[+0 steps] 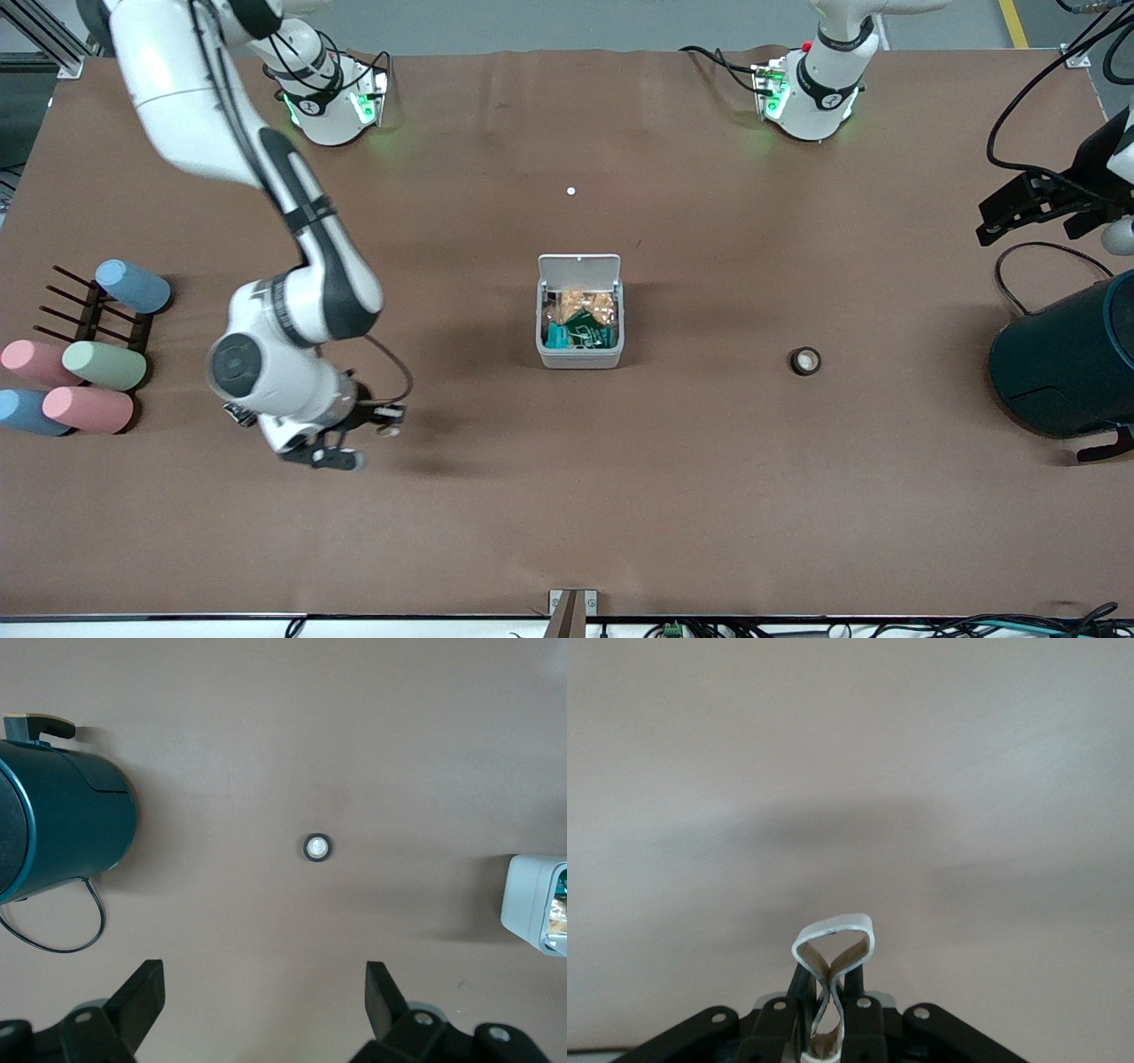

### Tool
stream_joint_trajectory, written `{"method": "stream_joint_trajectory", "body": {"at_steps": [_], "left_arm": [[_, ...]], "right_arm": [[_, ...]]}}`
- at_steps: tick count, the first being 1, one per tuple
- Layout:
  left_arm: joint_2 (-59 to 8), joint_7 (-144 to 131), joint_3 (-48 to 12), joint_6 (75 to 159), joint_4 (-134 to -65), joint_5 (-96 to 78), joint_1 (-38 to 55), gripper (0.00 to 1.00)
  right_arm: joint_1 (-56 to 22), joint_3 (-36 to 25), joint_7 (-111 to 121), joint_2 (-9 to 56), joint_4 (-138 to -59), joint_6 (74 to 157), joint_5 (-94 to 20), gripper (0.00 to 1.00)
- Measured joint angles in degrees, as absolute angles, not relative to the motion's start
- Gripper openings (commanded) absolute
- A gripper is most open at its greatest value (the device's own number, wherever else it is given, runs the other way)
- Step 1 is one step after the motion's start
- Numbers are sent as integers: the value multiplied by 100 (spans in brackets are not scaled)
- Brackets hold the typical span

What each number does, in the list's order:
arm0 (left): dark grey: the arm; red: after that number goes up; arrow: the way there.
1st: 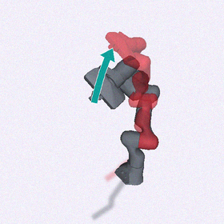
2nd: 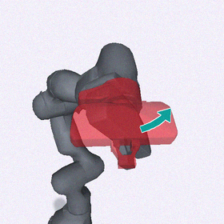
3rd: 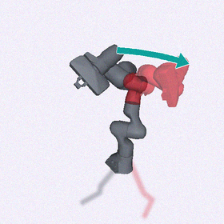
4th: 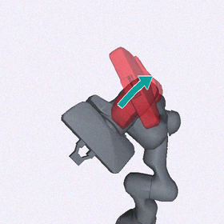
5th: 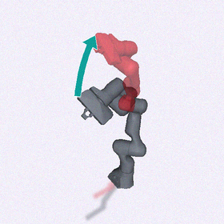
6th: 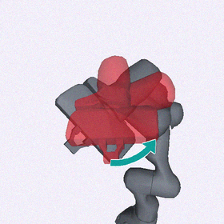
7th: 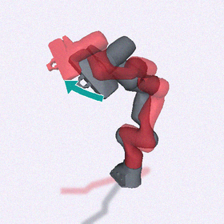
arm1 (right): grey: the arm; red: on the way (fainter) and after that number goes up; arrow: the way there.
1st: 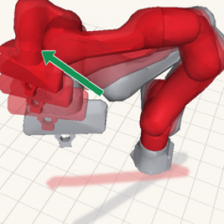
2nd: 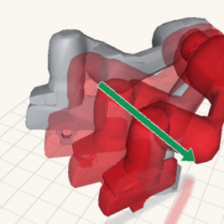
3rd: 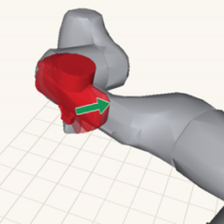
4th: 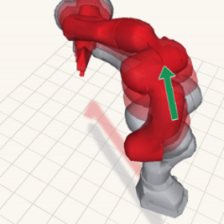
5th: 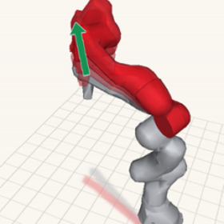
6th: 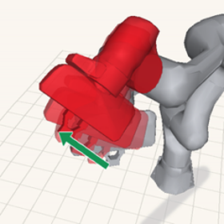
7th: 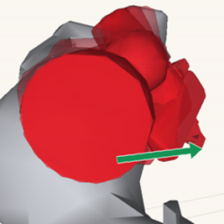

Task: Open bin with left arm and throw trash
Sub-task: 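Carry the heart clip over the open bin and open the right gripper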

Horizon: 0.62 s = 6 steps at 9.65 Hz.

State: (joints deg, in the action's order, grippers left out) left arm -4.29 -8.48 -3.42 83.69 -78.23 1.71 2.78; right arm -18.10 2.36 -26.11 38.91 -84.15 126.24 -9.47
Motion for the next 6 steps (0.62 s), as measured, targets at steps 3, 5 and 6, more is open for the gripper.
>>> {"method": "stream_joint_trajectory", "body": {"at_steps": [3, 5, 6], "left_arm": [[-354, -874, -354, 8318, -7827, 155, 357, 100], [-406, -876, -353, 8414, -7940, 155, 374, 100], [-582, -876, -352, 8776, -8123, 155, 375, 100]], "right_arm": [[-2697, 234, -3868, 3775, -8411, 12648, -948, 18], [-3186, 236, -4529, 3746, -8394, 12848, -949, 18], [-3422, 233, -4842, 3740, -8391, 13004, -949, 18]]}}
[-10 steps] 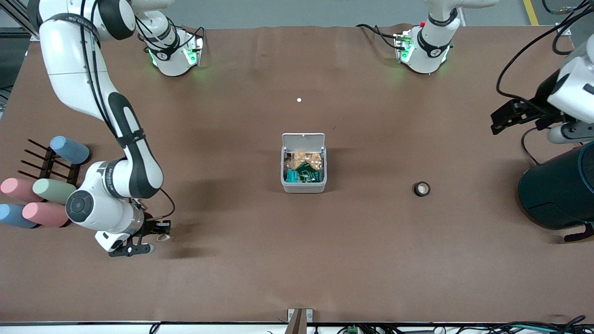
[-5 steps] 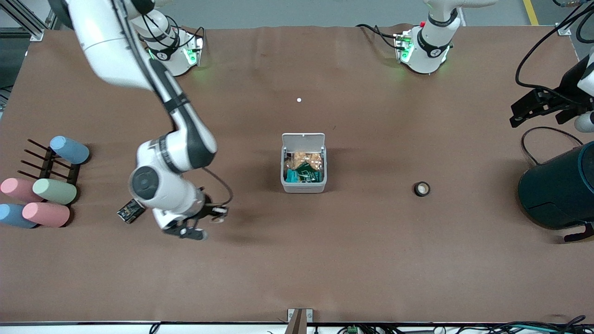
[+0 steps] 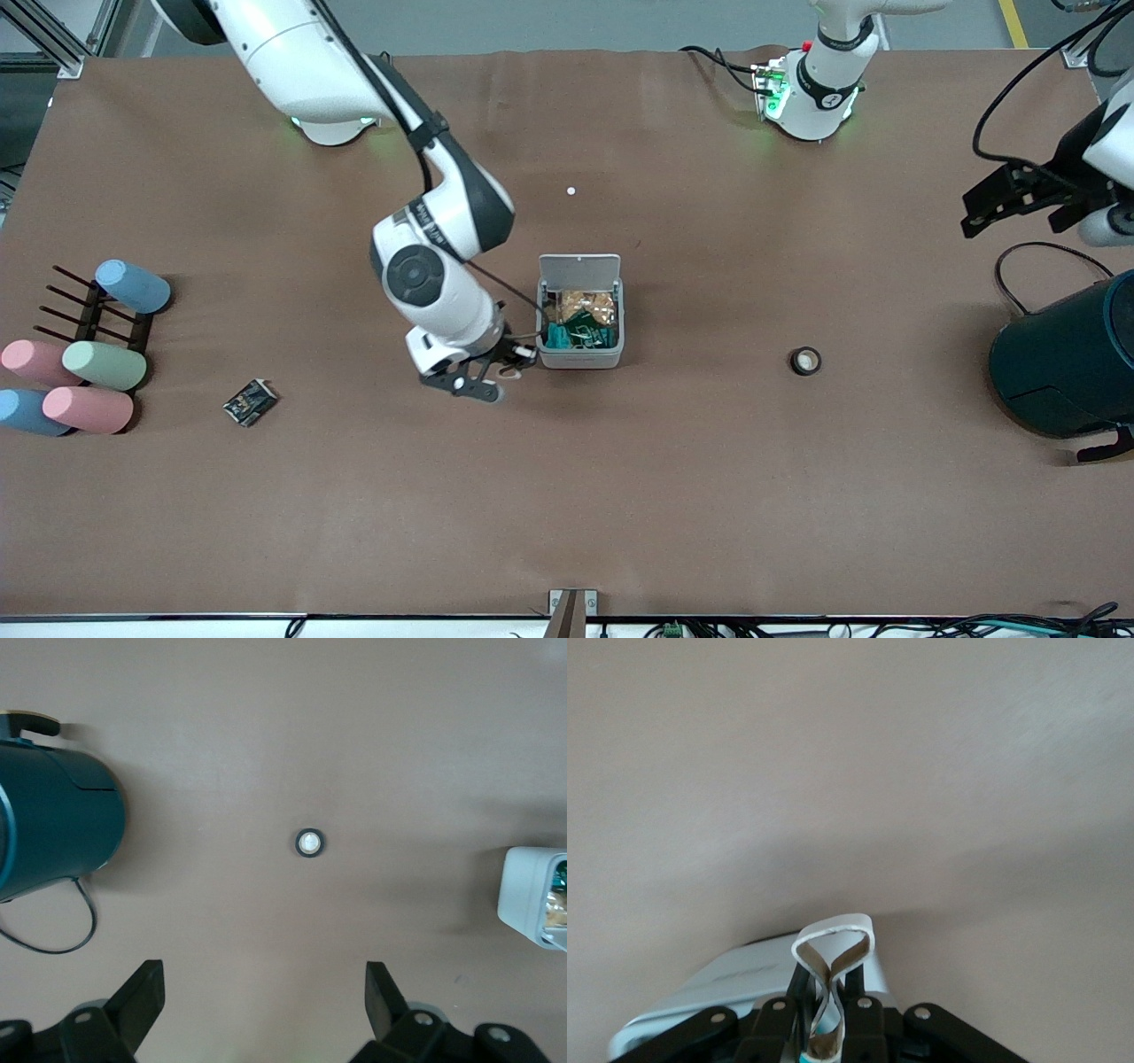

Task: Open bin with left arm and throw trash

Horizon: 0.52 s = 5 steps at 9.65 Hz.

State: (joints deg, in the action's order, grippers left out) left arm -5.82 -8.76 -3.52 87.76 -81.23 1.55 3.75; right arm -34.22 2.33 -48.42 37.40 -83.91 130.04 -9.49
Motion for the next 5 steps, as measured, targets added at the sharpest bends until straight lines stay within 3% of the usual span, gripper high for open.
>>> {"method": "stream_joint_trajectory", "body": {"at_steps": [3, 4, 5], "left_arm": [[-1699, -891, -345, 10352, -8675, 149, 355, 100], [-2085, -939, -344, 10704, -8710, 145, 351, 100], [-2460, -1039, -347, 11056, -8732, 143, 360, 100]], "right_arm": [[-3796, 229, -5229, 3711, -8356, 13105, -949, 20], [-3886, 227, -5304, 3705, -8354, 13104, -949, 35], [-3975, 226, -5368, 3703, -8353, 13104, -947, 68]]}}
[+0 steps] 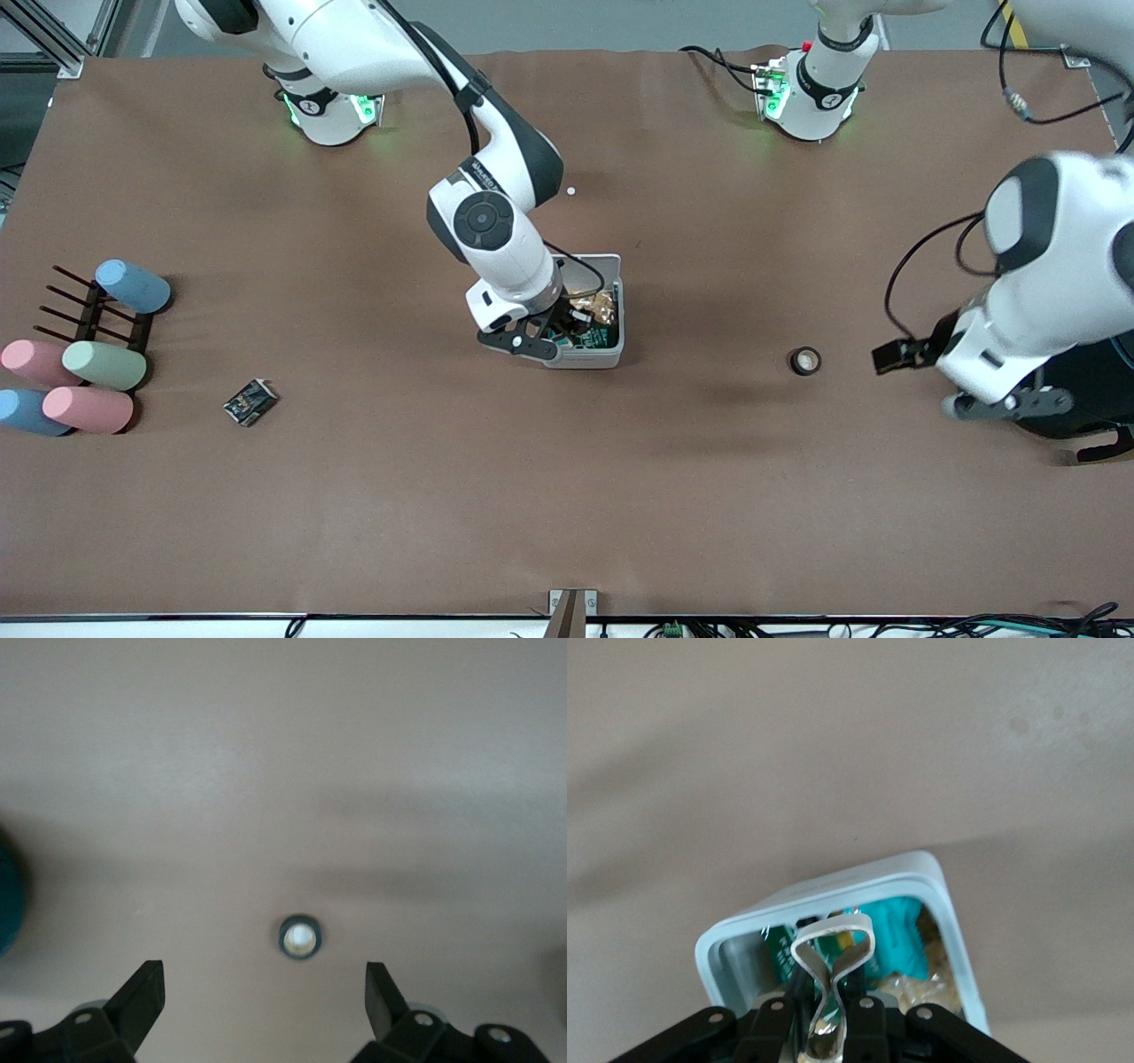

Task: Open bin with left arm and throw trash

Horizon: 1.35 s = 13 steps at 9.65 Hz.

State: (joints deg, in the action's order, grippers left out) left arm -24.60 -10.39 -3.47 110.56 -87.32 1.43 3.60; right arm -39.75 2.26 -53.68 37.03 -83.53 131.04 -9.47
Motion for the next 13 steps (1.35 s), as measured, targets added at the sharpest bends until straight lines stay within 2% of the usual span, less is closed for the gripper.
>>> {"method": "stream_joint_trajectory", "body": {"at_steps": [1, 2, 5, 6, 10, 13], "left_arm": [[-2827, -1128, -368, 11355, -8771, 141, 384, 100], [-3144, -1233, -395, 11623, -8869, 141, 458, 100], [-3677, -1690, -414, 13138, -9728, 141, 832, 100], [-3750, -1703, -412, 13370, -9959, 149, 867, 100], [-3640, -1703, -383, 13408, -10425, 225, 781, 100], [-3258, -1700, -383, 13337, -10937, 225, 774, 100]], "right_arm": [[-4020, 220, -5380, 3701, -8352, 13104, -936, 89], [-4028, 211, -5380, 3700, -8352, 13104, -932, 95], [-4016, 154, -5309, 3695, -8350, 13094, -918, 96], [-3989, 119, -5284, 3677, -8350, 13094, -916, 96], [-3315, 27, -4064, 3564, -8509, 13018, -905, 96], [-2610, 6, -2751, 3313, -9120, 13018, -904, 96]]}}
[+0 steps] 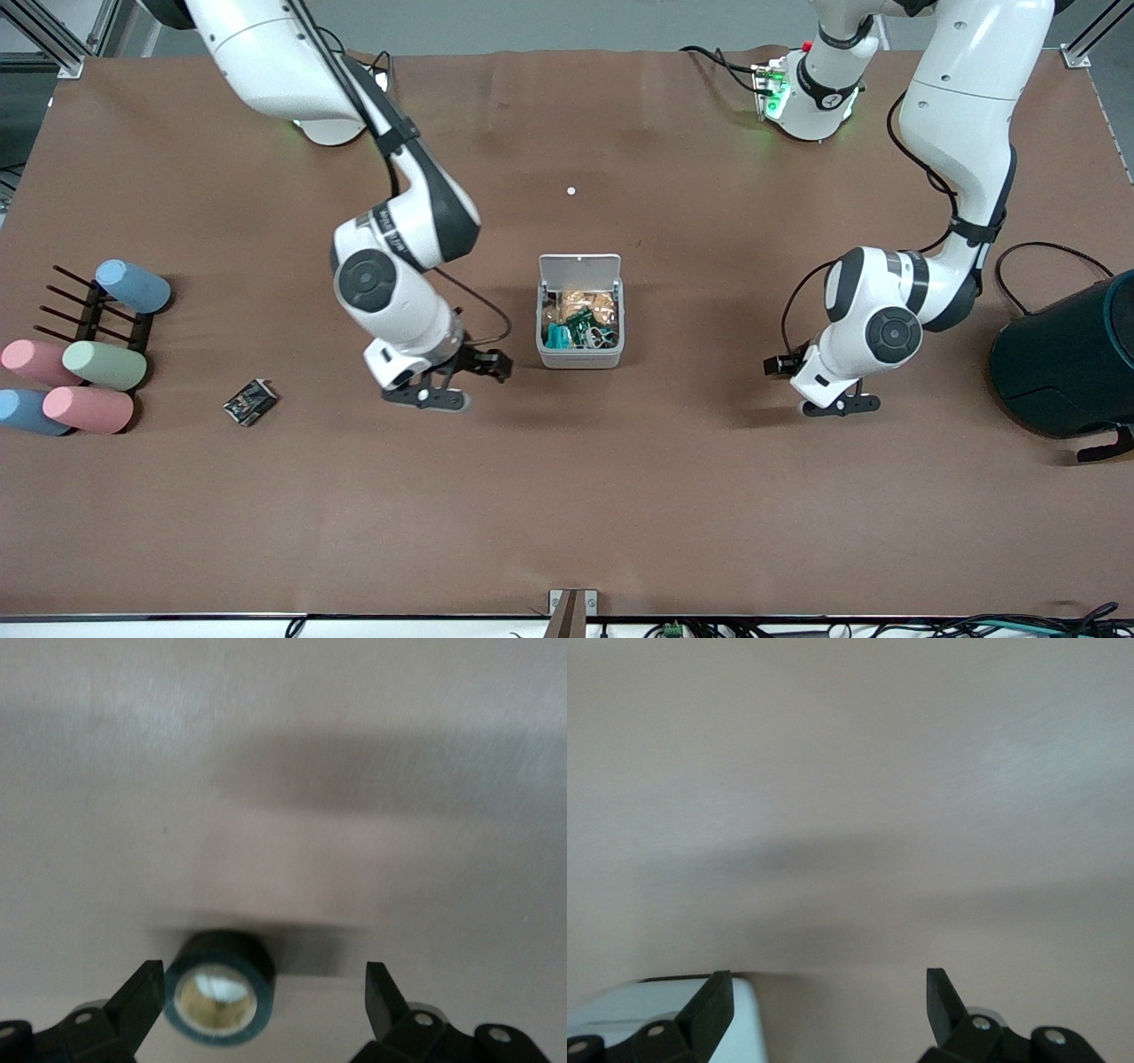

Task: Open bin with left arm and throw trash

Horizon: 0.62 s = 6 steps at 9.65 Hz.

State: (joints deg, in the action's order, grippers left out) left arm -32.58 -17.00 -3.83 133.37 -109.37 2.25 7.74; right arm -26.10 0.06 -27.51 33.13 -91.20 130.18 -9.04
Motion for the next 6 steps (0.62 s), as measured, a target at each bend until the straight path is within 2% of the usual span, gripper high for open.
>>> {"method": "stream_joint_trajectory", "body": {"at_steps": [2, 3, 4, 5, 6], "left_arm": [[-3156, -1649, -377, 13325, -11097, 236, 674, 100], [-3153, -1592, -375, 13325, -11123, 237, 631, 89], [-3153, -1578, -375, 13325, -11143, 237, 615, 74], [-3155, -1576, -377, 13325, -11158, 238, 616, 48], [-3161, -1576, -380, 13327, -11174, 238, 618, 27]], "right_arm": [[-2162, -2, -1811, 3167, -9650, 13269, -903, 96], [-1926, -6, -1384, 3112, -9970, 13617, -903, 96], [-1665, -7, -1011, 3046, -10273, 13896, -903, 96], [-1435, -8, -633, 2999, -10450, 13982, -902, 96], [-1181, -11, -170, 2974, -10533, 13997, -901, 96]]}}
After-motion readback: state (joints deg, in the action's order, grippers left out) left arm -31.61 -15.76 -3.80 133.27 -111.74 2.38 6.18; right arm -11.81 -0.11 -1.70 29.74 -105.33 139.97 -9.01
